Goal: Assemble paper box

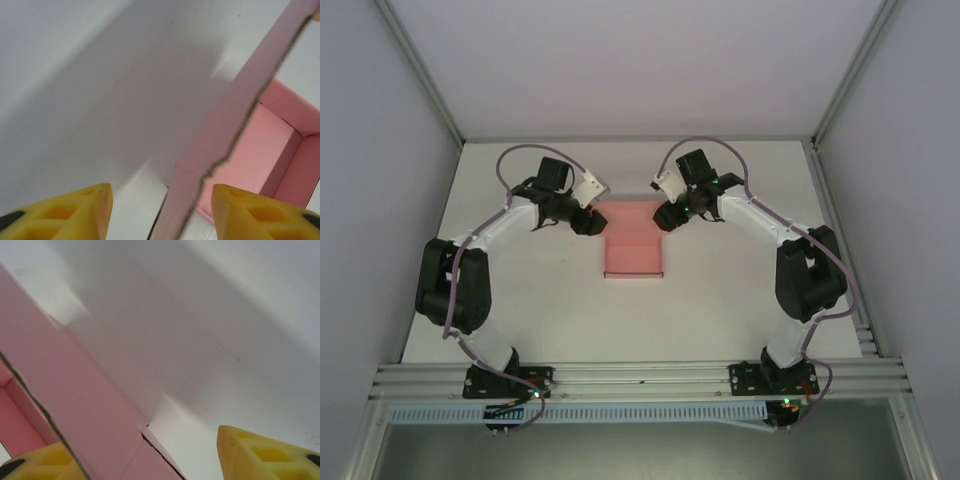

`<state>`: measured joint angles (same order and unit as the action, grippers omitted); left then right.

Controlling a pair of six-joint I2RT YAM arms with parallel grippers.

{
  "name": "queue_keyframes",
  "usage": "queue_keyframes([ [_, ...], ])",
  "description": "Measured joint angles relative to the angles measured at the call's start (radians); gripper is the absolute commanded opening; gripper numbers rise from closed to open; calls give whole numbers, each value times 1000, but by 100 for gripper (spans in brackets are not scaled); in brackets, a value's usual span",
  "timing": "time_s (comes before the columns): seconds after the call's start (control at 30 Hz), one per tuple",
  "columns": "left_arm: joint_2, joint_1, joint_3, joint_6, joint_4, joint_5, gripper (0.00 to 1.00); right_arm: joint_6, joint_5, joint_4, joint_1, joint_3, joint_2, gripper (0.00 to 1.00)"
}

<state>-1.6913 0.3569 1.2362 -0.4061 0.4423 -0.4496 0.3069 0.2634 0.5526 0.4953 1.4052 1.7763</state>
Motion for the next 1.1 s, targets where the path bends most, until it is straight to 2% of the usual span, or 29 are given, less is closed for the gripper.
queue_keyframes([
  [0.1,-18,0,17,-19,17,-1,24,3,3,2,0,0,0,34],
  [0.17,-21,2,19,-23,26,-3,9,2,3,4,0,0,0,19],
  [0.27,-21,10,19,-16,26,-5,0,-2,3,7,0,0,0,9],
  [0.4,-18,39,19,52,-2,61,0,-47,-3,-8,0,-18,-11,0],
  [0.5,4,84,10,159,-40,165,0,-111,-25,-45,0,-51,-38,0],
  [0.6,30,140,3,310,-73,303,0,-200,-69,-113,13,-97,-73,0],
  [0.83,63,288,-42,713,-159,715,0,-515,-351,-278,124,-184,-124,0],
  [0.93,66,318,-76,820,-225,789,0,-657,-407,-378,142,-230,-129,0],
  [1.1,66,328,-116,906,-332,836,0,-809,-427,-562,142,-304,-129,0],
])
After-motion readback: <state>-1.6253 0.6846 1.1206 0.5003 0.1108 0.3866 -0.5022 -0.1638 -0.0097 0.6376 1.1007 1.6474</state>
